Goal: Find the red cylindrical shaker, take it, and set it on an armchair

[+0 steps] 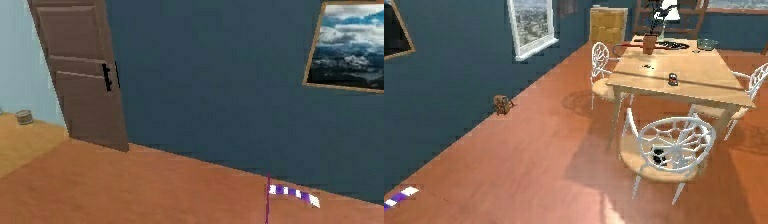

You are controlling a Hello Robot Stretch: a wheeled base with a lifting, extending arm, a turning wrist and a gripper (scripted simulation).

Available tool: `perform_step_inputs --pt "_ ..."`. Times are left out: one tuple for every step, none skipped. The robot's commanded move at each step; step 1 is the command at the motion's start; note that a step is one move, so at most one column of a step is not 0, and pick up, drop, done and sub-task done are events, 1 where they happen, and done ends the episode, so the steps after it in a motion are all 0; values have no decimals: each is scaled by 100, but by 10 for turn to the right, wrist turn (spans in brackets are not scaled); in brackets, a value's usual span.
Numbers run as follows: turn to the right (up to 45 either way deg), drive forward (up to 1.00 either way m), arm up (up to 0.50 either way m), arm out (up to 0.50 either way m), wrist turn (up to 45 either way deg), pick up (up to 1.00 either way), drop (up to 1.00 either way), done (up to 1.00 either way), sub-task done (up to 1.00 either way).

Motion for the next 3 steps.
perform_step_inputs --pt "0 5 0 0 0 0 0 0 0" --pt "-450 0 0 0 0 0 0 0 0" --pt "-30 0 0 0 0 0 0 0 0"
